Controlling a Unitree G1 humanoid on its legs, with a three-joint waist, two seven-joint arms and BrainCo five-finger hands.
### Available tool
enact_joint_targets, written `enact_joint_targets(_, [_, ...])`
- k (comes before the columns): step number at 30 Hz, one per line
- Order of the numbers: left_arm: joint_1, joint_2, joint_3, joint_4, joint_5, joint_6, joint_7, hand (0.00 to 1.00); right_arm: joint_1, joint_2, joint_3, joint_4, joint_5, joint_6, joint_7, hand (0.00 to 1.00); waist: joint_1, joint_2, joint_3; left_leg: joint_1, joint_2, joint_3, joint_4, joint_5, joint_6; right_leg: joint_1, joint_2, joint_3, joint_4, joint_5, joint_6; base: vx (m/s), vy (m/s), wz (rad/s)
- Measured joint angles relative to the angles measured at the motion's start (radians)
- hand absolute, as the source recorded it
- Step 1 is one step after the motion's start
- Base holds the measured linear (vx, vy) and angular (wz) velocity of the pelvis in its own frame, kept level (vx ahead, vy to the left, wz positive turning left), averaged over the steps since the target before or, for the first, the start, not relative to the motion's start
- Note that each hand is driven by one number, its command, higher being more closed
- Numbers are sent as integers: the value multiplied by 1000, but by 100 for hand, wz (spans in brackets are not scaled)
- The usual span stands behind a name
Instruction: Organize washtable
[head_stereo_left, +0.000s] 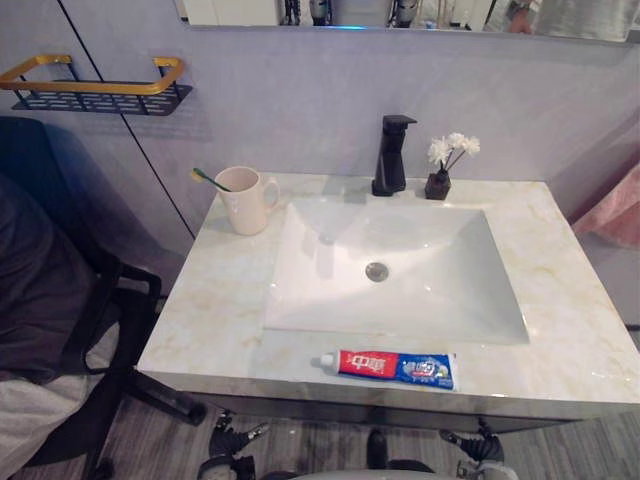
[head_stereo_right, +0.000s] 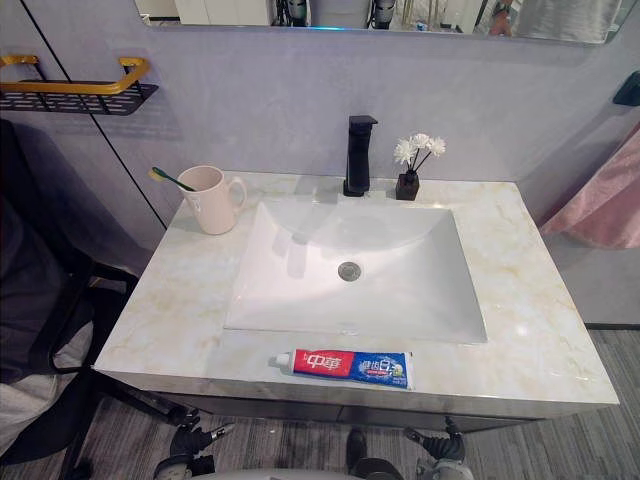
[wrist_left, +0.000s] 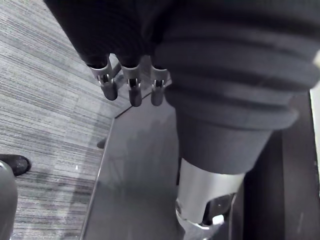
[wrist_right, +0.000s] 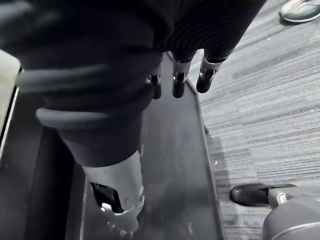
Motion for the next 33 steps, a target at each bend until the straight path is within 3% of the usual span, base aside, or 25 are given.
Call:
enact_joint_targets(7, [-1,3,0,43,-5,5,-1,0,-41,-13,-40,56,80,0,-2,0,0,0,0,-1,-4,-11,-9,0,1,18,-2,-19,-45,15,5,7,-1,2])
enact_joint_targets(10, [-5,20,-1,45,-19,7,-1,0,-65,-28,-64,88,118,1,-15,0,3,-12,11,-20,-8,-21,5,0,1,6,-4,-19,-43,21,4,23,6,6])
enact_joint_targets(14, [-52,67,-2,44,-25,10,1,0,-125,-32,-69,87,122,2,-42,0,6,-34,51,-118,-14,-21,80,1,6,-132,-15,-2,90,11,15,-55,19,-8])
enact_joint_targets(15, [-69,81,-1,41,-25,12,2,0,-136,-34,-68,88,122,2,-42,0,14,-40,66,-133,-12,-9,93,14,27,-149,-23,13,104,16,29,-117,27,-5])
enact_joint_targets(17, [-81,81,0,39,-26,12,5,0,-139,-45,-71,91,122,4,-42,0,22,-29,74,-127,-8,-3,70,16,32,-176,-62,-55,296,-135,2,-65,14,22])
enact_joint_targets(18, [-76,88,-2,36,-27,5,8,0,-134,-47,-78,118,123,4,-42,0,25,-28,76,-107,-14,-12,63,20,28,-150,-103,-101,381,-223,36,38,-32,35])
enact_joint_targets(19, [-66,100,3,36,-34,5,16,0,-133,-46,-77,139,123,4,-42,0,32,-48,70,-98,-21,-21,55,24,20,-113,-110,-107,323,-247,51,38,-71,28])
enact_joint_targets(22, [-50,78,2,42,-57,7,23,0,-160,-67,-89,157,142,3,-43,0,31,-23,67,-108,3,-50,11,64,-7,-62,-68,-133,182,-172,27,-28,-105,21])
enact_joint_targets(25, [-40,70,4,57,-66,7,23,0,-161,-66,-115,159,150,3,-42,0,28,-19,69,-100,14,-66,-24,95,-24,-29,-50,-156,119,-136,12,-19,-86,15])
enact_joint_targets(29, [-43,69,11,47,-87,5,24,0,-141,-66,-119,160,157,2,-43,0,26,-15,69,-92,13,-112,-28,110,-29,29,-44,-198,56,-110,6,-16,-33,33])
enact_joint_targets(33, [-25,65,59,-131,-127,5,44,0,-134,-61,-159,168,172,2,-44,0,29,-2,77,-83,6,-156,-36,126,-29,75,-46,-246,26,-99,5,-44,-7,38])
